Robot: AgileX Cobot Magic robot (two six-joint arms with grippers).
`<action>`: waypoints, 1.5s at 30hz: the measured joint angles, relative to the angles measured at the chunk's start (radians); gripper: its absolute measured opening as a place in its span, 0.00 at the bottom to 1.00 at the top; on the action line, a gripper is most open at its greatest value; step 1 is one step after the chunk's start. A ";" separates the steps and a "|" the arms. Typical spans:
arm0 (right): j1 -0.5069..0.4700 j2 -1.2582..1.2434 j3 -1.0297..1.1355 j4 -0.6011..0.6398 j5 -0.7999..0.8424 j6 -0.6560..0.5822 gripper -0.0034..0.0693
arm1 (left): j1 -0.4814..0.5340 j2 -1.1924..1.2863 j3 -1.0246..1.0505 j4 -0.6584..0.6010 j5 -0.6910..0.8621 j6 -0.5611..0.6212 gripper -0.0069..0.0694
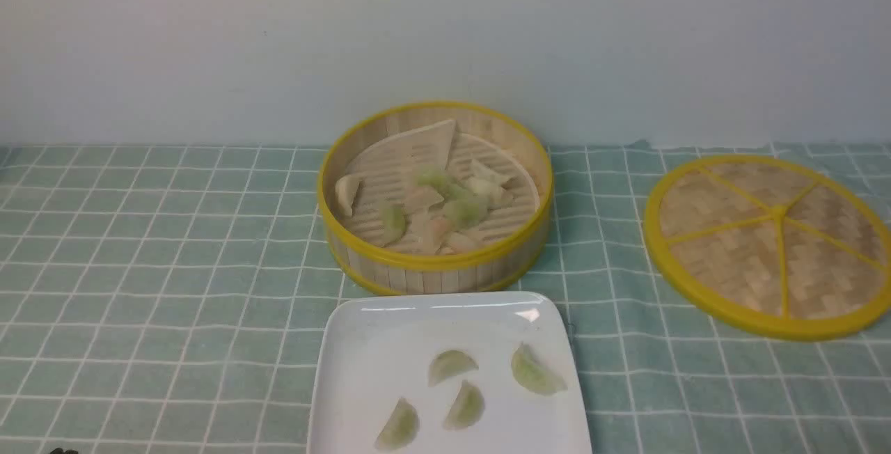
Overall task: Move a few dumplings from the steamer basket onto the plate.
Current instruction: Use the left arm to grab a dumpling from the steamer
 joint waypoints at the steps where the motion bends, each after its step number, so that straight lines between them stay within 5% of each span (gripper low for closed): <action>1: 0.000 0.000 0.000 0.000 0.000 0.000 0.03 | 0.000 0.000 0.000 0.000 0.000 0.000 0.08; 22: -0.001 0.000 0.000 0.000 0.000 0.006 0.03 | 0.000 0.000 0.000 0.012 -0.008 -0.001 0.08; 27: -0.001 0.000 0.000 0.000 -0.004 0.007 0.03 | 0.000 0.000 0.002 -0.096 -0.107 -0.079 0.08; 37: -0.001 0.000 0.012 0.516 -0.312 0.271 0.03 | 0.000 0.000 -0.002 -0.576 -0.614 -0.243 0.08; 42: -0.001 0.000 0.012 0.615 -0.364 0.294 0.03 | 0.000 0.005 -0.129 -0.574 -0.565 -0.244 0.08; 45: -0.001 0.000 0.007 0.633 -0.350 0.302 0.03 | 0.000 0.093 -0.301 -0.516 -0.400 -0.232 0.08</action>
